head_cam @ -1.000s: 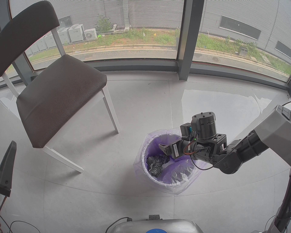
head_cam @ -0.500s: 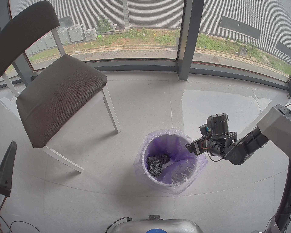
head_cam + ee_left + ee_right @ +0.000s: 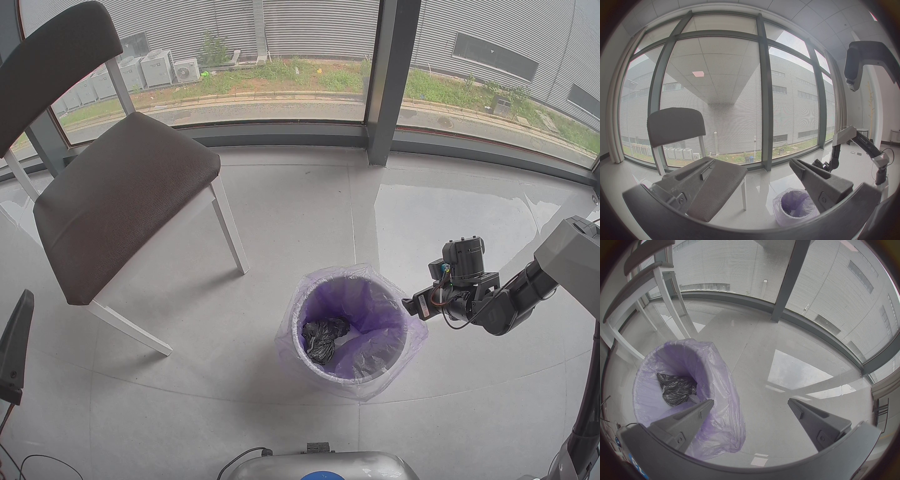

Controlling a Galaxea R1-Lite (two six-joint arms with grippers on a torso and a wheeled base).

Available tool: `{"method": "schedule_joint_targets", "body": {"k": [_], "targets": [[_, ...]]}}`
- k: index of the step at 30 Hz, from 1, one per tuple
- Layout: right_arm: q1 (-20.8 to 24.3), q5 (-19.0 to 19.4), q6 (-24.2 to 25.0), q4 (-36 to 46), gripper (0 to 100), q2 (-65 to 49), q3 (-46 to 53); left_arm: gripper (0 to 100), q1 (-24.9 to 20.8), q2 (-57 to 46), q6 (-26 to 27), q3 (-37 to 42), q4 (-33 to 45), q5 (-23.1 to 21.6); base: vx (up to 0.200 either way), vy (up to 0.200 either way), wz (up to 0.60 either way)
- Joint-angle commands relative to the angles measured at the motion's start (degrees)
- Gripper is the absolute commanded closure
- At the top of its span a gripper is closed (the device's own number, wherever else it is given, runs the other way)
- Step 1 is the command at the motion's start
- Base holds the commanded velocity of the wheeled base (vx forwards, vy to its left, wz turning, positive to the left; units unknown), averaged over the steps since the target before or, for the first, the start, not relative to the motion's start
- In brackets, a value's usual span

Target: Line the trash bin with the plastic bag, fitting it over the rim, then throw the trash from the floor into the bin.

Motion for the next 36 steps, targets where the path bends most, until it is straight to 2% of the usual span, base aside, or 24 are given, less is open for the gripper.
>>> {"method": "schedule_joint_targets", "body": {"k": [1,7,11,16,22,36], "targets": [[-0.42,0.01,-0.04,-0.25,0,0.88,-0.10,0,0.00,0.06,0.02,0.00,-0.03,0.02,0.000,0.000,0.00],[0.02,0.36,0.05,-0.51,0,0.79,-0.54,0,0.00,0.06,0.02,0.00,-0.03,0.02,0.000,0.000,0.00],[3.63,0.54,0.22,-0.51,0,0.26,-0.36,0,0.00,0.14,0.02,0.00,0.06,0.02,0.000,0.000,0.00],[4.86,0.45,-0.04,-0.07,0,2.19,-1.59,0,0.00,0.06,0.02,0.00,-0.03,0.02,0.000,0.000,0.00],[3.54,0.27,0.05,-0.25,0,5.18,-3.62,0,0.00,0.06,0.02,0.00,-0.03,0.11,0.000,0.000,0.00],[0.29,0.27,0.05,-0.51,0,4.13,-3.88,0,0.00,0.14,0.02,0.00,0.06,0.20,0.000,0.000,0.00]]}}
